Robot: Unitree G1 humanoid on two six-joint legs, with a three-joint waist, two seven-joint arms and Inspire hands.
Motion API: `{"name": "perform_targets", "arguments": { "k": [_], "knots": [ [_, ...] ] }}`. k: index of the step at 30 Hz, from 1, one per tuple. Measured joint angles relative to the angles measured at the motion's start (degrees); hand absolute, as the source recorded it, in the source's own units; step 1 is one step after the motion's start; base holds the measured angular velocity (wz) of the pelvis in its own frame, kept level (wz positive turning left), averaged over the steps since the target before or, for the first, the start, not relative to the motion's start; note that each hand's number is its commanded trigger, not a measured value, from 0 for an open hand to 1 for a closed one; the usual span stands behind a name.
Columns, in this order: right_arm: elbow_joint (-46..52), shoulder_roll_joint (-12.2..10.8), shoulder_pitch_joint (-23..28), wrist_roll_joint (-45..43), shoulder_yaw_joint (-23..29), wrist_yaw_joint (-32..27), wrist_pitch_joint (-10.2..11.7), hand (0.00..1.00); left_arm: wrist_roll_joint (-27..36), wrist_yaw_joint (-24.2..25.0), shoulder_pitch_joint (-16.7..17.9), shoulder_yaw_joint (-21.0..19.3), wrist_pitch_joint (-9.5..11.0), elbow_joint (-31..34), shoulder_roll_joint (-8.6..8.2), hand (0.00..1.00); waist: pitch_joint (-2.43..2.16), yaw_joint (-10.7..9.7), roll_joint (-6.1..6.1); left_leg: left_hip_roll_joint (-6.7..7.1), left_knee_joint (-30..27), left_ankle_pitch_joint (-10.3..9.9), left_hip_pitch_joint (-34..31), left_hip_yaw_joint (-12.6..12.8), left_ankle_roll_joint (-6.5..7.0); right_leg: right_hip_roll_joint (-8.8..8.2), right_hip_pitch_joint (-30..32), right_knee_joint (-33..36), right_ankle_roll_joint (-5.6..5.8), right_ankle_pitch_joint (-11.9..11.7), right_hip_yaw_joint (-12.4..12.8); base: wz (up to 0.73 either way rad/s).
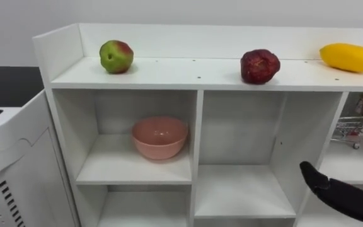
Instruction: Arrange fruit in the closet
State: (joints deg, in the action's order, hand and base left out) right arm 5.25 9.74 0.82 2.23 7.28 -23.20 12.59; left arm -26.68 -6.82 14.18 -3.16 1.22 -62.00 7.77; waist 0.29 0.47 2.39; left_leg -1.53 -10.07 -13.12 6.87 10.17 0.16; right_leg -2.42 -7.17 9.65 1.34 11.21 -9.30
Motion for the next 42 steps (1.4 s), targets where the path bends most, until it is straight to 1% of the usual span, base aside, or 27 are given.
{"name": "perform_targets", "arguments": {
  "k": [1,2,4,7,11,12,14,16,17,18,21,22,26,30,33,35,36,37,39,42],
  "knots": [
    [0.0,0.0,-0.8,0.0,0.0,0.5,-0.1,0.0,0.0,0.0,0.0,0.0,0.0,-0.1,0.01,0.0,0.15,0.0,0.25,0.03,0.0,0.0,0.1,0.0,0.02,-0.03,-0.1,0.0,0.0,0.0,-0.1,0.0],
    [0.0,0.0,-1.3,0.0,0.0,0.7,-0.1,0.0,-0.1,0.1,0.0,0.0,-0.1,-0.1,0.01,0.0,0.17,0.1,0.37,0.04,0.0,0.0,0.0,0.0,0.02,-0.05,-0.1,0.0,0.0,0.0,-0.1,0.0],
    [0.0,0.0,-3.7,0.0,0.0,0.9,-0.1,0.0,-0.5,0.8,0.1,-0.1,-0.4,-0.4,0.21,0.0,0.06,0.3,0.64,0.05,-0.2,0.0,-0.1,-0.1,0.03,-0.05,-0.1,0.0,0.0,0.0,-0.1,0.0],
    [0.0,0.1,-6.6,0.0,0.0,0.9,-0.1,0.0,-0.5,1.6,0.1,0.0,-0.9,-0.2,0.23,0.0,0.03,0.5,0.7,0.05,-0.4,0.0,0.0,-0.3,0.03,-0.05,-0.3,-0.1,0.0,0.0,-0.2,0.01],
    [0.0,0.9,-7.7,0.2,0.0,0.8,-0.2,0.0,-0.5,2.5,0.0,0.0,-1.1,0.4,0.35,0.0,0.03,1.1,0.69,0.08,-0.5,0.0,0.3,-1.0,0.03,-0.07,-0.9,-0.1,0.0,0.0,-0.7,0.1],
    [0.0,1.6,-7.9,0.5,0.0,0.7,-0.3,0.0,-0.5,2.5,-0.2,0.0,-1.2,0.4,0.35,0.0,0.02,1.4,0.72,0.09,-0.6,0.0,0.3,-1.2,0.03,-0.12,-1.0,-0.1,0.0,0.0,-1.2,0.08],
    [-0.1,2.1,-9.5,0.6,0.0,0.6,-1.0,0.0,-1.3,2.5,-0.2,0.0,-1.4,0.4,0.41,0.0,0.01,1.6,0.77,0.08,-0.7,0.0,0.0,-1.4,0.04,-0.16,-0.9,0.0,0.0,0.0,-1.8,0.04],
    [-0.8,3.0,-12.8,0.6,0.0,0.7,-1.1,0.0,-2.4,2.7,-0.2,0.0,-1.5,0.4,0.36,0.0,0.08,1.5,0.92,0.09,-1.0,0.1,-0.2,-1.4,0.05,-0.19,-0.8,-0.1,0.0,0.0,-1.9,0.0],
    [-1.1,3.4,-13.5,0.6,0.1,0.8,-1.1,0.0,-2.5,2.7,-0.1,0.0,-1.5,0.4,0.35,0.0,0.09,1.5,1.0,0.09,-1.1,0.1,-0.2,-1.5,0.05,-0.2,-0.8,0.0,0.0,0.0,-2.0,0.04],
    [-1.4,4.2,-14.7,0.7,0.1,0.9,-1.2,0.0,-2.8,2.8,-0.2,0.0,-1.5,0.4,0.35,0.0,0.13,1.5,1.22,0.09,-1.2,0.1,-0.2,-1.6,0.05,-0.21,-0.9,0.0,0.0,0.0,-2.1,0.05],
    [-2.8,5.6,-17.1,0.9,0.2,1.1,-1.1,0.0,-2.8,2.9,-0.3,0.0,-1.5,0.6,0.49,0.0,0.15,1.5,1.82,0.1,-1.3,0.1,-0.3,-1.9,0.05,-0.21,-1.0,0.0,0.0,0.0,-2.2,0.04],
    [-2.9,6.0,-17.3,1.2,0.2,1.3,-1.2,0.0,-2.8,3.1,-0.3,0.0,-1.5,0.7,0.65,0.0,0.18,1.6,2.0,0.11,-1.4,0.1,-0.3,-2.0,0.05,-0.22,-1.1,0.0,0.0,0.0,-2.2,0.04],
    [-3.4,6.0,-18.1,1.8,0.2,2.4,-1.2,0.0,-2.8,3.6,-0.3,0.0,-1.7,1.3,0.72,0.0,0.2,1.7,2.03,0.11,-1.4,0.1,-0.4,-2.1,0.06,-0.22,-1.1,0.0,0.0,0.0,-2.2,0.0],
    [-5.2,6.3,-18.3,2.8,0.2,3.0,-1.5,0.0,-2.8,3.8,-0.3,-0.1,-1.7,2.0,0.71,0.0,0.35,2.0,1.73,0.1,-1.4,0.1,-0.4,-2.1,0.06,-0.22,-1.0,0.0,-0.01,0.0,-2.1,0.0],
    [-7.2,6.6,-18.9,4.5,0.4,3.3,-1.6,0.0,-2.8,4.0,-0.4,-0.2,-1.7,2.3,0.71,0.0,0.15,2.3,1.26,0.1,-1.4,0.1,-0.5,-2.1,0.06,-0.22,-0.9,0.0,0.0,0.0,-2.2,0.0],
    [-7.9,6.9,-19.4,5.4,0.6,3.4,-2.0,0.0,-2.7,4.2,-0.8,-0.1,-1.7,2.3,0.71,0.0,0.09,2.6,0.96,0.11,-1.4,0.1,-0.5,-2.1,0.05,-0.23,-0.9,0.0,0.0,0.0,-2.2,0.0],
    [-8.5,7.3,-19.9,5.9,0.5,3.4,-2.3,0.0,-2.7,4.2,-1.0,-0.1,-1.7,2.3,0.72,0.0,0.03,2.8,0.8,0.12,-1.4,0.1,-0.5,-2.1,0.05,-0.23,-0.9,0.0,0.0,0.0,-2.2,0.0],
    [-9.0,8.1,-20.2,6.2,0.5,3.4,-2.7,0.0,-2.7,4.2,-1.2,-0.1,-1.7,2.3,0.73,0.0,-0.01,3.0,0.75,0.12,-1.4,0.1,-0.5,-2.2,0.05,-0.23,-0.9,0.0,0.0,0.0,-2.3,0.0],
    [-9.1,8.8,-20.8,6.4,0.5,3.4,-2.8,0.0,-2.7,4.2,-1.3,-0.1,-1.8,2.3,0.75,0.0,-0.01,3.1,0.77,0.12,-1.3,0.1,-0.5,-2.3,0.05,-0.23,-1.0,0.0,0.0,0.0,-2.4,0.0],
    [-9.3,9.1,-21.6,6.4,0.4,3.4,-2.8,0.0,-2.7,4.2,-1.3,0.0,-2.3,2.3,0.81,0.0,0.01,3.1,0.97,0.12,-1.3,0.1,-0.3,-2.3,0.05,-0.24,-1.1,0.0,0.0,0.0,-2.5,0.0]
  ]
}}
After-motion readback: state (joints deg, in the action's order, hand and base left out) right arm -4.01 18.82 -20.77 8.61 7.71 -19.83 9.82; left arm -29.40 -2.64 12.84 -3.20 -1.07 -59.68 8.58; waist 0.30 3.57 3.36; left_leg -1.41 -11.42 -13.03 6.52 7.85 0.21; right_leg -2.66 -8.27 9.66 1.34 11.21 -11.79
